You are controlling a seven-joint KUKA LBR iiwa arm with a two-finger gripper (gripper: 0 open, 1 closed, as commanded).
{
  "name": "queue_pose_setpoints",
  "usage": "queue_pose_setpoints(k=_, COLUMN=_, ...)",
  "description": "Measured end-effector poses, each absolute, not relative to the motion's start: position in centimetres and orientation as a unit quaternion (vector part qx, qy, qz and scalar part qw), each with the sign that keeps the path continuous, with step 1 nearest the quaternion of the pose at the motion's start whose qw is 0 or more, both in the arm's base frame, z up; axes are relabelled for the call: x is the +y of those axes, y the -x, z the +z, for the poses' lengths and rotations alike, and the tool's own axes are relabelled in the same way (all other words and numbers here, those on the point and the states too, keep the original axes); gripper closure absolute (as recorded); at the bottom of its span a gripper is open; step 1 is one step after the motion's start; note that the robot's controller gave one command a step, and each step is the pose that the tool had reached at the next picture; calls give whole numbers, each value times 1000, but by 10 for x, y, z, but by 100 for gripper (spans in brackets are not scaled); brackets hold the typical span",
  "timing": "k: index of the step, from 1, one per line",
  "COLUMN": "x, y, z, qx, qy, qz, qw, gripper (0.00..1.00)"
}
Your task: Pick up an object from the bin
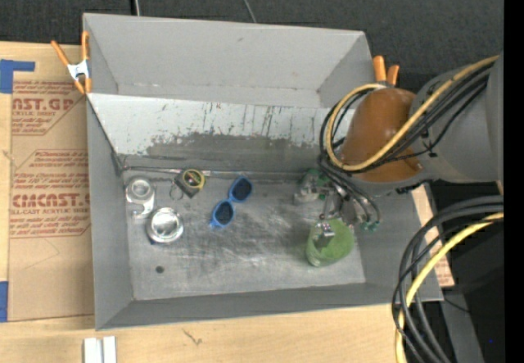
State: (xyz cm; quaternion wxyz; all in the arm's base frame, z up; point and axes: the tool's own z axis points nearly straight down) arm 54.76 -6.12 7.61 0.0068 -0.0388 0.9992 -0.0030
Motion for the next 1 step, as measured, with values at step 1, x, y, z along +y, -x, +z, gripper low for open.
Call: queue_pose_setpoints(k=1, x=69, y=-530, z=78, qx=996, qy=86, qz=-3, qw=10, gripper=0)
